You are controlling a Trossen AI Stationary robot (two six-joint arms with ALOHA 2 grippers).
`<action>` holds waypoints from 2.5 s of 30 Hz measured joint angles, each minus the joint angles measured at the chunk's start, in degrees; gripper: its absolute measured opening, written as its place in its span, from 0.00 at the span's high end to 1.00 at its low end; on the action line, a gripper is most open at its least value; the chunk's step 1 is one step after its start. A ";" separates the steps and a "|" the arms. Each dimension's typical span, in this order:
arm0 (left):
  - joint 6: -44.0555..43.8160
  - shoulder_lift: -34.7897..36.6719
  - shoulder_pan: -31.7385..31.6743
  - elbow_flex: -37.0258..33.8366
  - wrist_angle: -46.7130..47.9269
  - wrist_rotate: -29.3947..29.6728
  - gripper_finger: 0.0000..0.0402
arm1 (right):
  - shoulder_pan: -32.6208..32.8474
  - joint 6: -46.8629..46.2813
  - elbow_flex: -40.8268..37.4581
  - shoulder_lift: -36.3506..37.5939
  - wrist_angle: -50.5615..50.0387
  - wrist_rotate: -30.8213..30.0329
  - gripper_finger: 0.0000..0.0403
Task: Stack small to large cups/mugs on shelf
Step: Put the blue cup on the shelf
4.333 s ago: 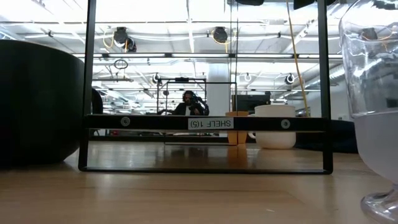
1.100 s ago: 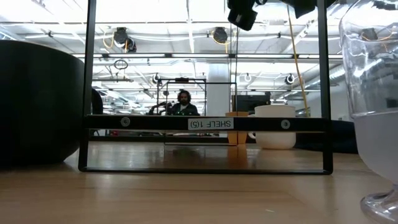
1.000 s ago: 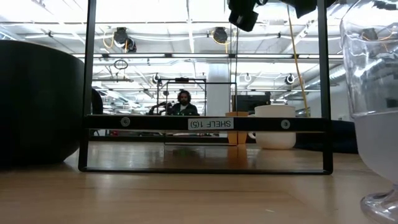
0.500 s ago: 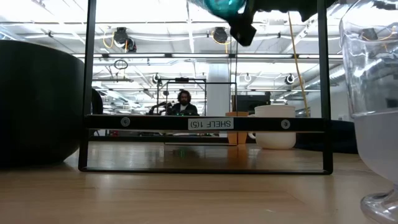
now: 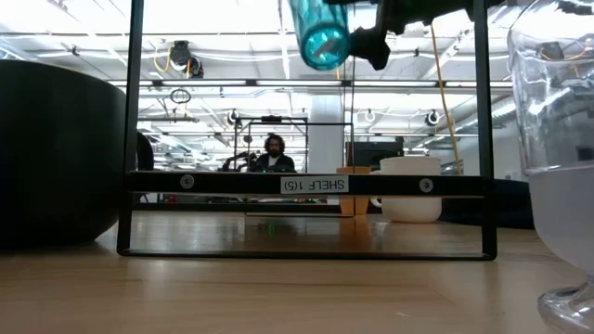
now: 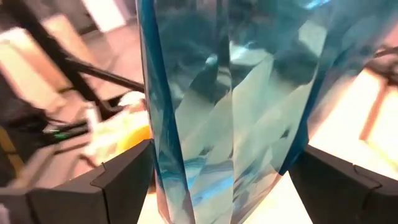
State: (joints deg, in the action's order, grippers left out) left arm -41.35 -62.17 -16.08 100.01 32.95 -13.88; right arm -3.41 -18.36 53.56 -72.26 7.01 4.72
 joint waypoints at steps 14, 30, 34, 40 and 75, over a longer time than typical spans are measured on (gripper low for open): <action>2.10 0.00 -0.01 0.00 -0.11 4.55 0.27 | -0.39 10.98 0.00 0.12 -0.56 -18.58 0.18; 2.20 -0.07 -0.04 0.00 0.35 19.77 0.27 | -2.88 9.53 -18.37 -0.33 19.09 -25.78 0.18; 3.64 -0.07 -0.04 0.00 2.84 24.70 0.27 | -2.10 10.09 -20.78 -0.35 23.69 -25.82 0.18; 6.59 -0.07 -0.04 0.00 10.69 26.00 0.27 | -2.16 13.44 -20.79 -2.06 26.24 -26.00 0.18; 11.02 -0.46 -0.04 0.00 20.14 26.37 0.27 | -9.37 14.88 -20.22 -15.72 34.37 -25.65 0.18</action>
State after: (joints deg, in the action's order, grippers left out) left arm -30.33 -62.63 -16.12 100.01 53.09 12.49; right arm -12.78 -3.48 33.34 -87.99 41.38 -20.92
